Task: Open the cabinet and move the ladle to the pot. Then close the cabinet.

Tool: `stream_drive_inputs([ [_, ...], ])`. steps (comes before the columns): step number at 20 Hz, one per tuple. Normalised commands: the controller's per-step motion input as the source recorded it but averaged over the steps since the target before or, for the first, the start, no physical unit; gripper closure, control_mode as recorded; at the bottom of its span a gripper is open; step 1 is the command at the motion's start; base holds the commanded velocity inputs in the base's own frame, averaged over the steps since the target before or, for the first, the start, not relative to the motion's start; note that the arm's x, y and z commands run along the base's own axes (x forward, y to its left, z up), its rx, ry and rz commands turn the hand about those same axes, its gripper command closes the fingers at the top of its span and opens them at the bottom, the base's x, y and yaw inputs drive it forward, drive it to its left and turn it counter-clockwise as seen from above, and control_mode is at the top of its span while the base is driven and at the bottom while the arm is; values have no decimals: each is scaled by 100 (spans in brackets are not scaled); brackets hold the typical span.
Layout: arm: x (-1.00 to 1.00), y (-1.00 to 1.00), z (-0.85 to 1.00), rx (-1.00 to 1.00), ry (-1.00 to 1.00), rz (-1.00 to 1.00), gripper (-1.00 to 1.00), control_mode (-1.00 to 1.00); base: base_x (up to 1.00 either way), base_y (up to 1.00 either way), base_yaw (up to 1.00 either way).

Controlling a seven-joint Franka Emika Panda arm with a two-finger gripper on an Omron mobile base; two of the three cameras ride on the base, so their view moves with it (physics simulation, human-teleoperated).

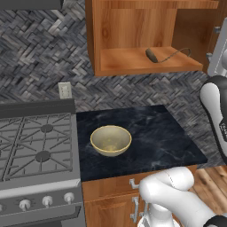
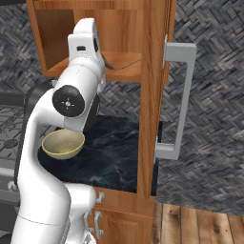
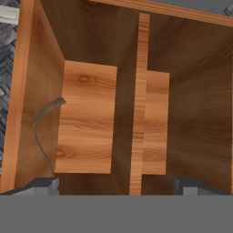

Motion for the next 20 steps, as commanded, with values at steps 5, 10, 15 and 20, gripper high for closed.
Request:
stream_drive_inputs([
  [5,21,-7,-2,0,3,0,-100,-100,0,0,0],
  [10,20,-7,0,0,13,0,-100,-100,0,0,0],
  [15,24,-1,-2,0,16,0,-100,-100,0,0,0],
  [20,18,0,-3,0,7,0,-100,-100,0,0,0],
])
